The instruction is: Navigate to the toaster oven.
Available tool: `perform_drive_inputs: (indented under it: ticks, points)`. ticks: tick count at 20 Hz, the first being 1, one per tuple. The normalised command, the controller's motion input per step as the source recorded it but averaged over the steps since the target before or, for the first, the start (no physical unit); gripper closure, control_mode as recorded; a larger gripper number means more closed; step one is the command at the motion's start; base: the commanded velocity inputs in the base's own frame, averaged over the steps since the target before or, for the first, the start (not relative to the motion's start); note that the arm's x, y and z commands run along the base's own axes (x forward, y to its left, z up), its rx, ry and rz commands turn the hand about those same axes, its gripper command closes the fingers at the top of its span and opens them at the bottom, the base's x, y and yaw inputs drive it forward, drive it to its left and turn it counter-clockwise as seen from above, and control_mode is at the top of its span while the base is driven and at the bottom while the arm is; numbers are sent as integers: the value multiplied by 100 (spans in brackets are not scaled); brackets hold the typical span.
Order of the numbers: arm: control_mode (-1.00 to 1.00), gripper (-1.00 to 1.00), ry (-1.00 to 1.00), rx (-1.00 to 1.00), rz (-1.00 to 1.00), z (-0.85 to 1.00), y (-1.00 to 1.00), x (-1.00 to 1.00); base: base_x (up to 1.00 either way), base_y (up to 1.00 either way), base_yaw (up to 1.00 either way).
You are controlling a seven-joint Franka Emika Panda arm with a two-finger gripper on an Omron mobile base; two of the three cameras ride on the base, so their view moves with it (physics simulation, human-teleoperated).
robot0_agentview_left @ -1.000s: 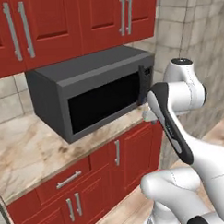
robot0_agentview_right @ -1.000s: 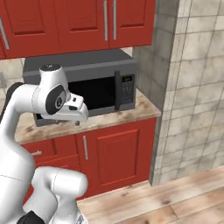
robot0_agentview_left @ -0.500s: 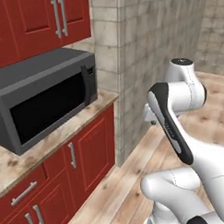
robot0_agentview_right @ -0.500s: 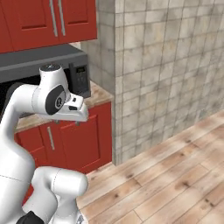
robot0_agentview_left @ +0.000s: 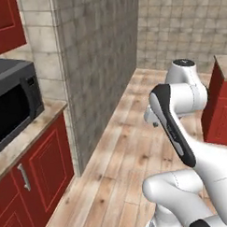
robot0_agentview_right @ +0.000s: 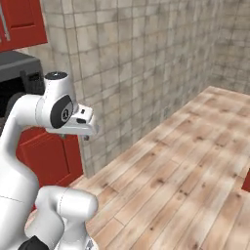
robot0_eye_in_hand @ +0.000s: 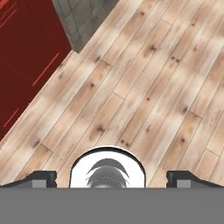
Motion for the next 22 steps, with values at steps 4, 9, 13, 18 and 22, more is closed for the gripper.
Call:
perform_drive_inputs:
  ticks: [4,9,13,18,22]
  points:
    - [100,-100,0,0,0,0,0,0,2,-52,-54]
    - [100,-100,0,0,0,0,0,0,24,-39,-58]
    - [100,-100,0,0,0,0,0,0,51,-8,-57]
    - [100,-100,0,0,0,0,0,0,68,2,-56]
    - [100,-100,0,0,0,0,0,0,64,23,-52]
